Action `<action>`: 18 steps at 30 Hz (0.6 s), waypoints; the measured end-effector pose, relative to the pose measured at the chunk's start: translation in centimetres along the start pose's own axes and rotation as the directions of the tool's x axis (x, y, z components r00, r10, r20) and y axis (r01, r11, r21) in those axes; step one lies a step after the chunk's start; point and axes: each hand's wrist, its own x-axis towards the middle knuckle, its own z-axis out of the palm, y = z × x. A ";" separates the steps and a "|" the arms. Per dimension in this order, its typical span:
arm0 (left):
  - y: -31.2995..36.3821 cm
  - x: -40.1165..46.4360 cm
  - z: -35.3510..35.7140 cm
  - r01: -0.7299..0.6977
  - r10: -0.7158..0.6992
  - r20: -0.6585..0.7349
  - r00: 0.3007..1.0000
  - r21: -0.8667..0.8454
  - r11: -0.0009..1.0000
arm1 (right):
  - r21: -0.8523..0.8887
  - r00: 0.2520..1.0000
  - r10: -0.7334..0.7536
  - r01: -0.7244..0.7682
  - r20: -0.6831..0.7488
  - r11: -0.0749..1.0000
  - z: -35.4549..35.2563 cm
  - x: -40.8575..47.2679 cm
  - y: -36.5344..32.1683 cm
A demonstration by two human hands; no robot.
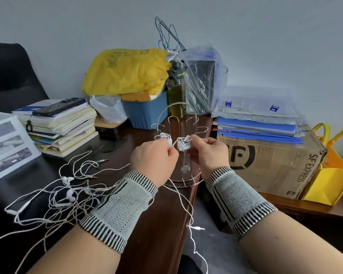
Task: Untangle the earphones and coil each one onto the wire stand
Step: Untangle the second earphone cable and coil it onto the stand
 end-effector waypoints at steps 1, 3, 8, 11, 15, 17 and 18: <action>0.0 -0.3 0.1 -0.004 0.004 0.008 1.000 -0.039 0.999 | -0.018 1.000 -0.010 0.010 -0.004 1.000 -0.1 0.0 0.1; 0.0 -0.8 0.0 -0.025 0.028 0.024 0.999 -0.120 0.992 | -0.068 0.999 -0.039 0.039 0.002 0.997 -0.3 0.1 0.4; 0.0 -1.4 0.1 -0.067 0.079 0.045 0.996 -0.228 0.971 | -0.139 0.979 -0.186 0.197 0.087 0.971 -1.6 -0.6 0.9; -0.2 -1.6 0.5 -0.115 0.138 0.080 0.987 -0.244 0.963 | -0.280 0.893 -0.378 0.438 0.244 0.854 -2.0 -1.7 0.9; -0.1 -1.9 0.6 -0.145 0.183 0.125 0.975 -0.266 0.953 | -0.386 0.770 -0.471 0.628 0.429 0.676 -2.0 -2.5 1.3; 0.2 -1.9 0.5 -0.150 0.187 0.113 0.976 -0.273 0.950 | -0.406 0.744 -0.486 0.662 0.459 0.630 -2.0 -2.4 1.6; 0.3 -2.0 0.3 -0.152 0.187 0.105 0.977 -0.275 0.949 | -0.416 0.739 -0.492 0.669 0.460 0.616 -2.0 -2.3 1.7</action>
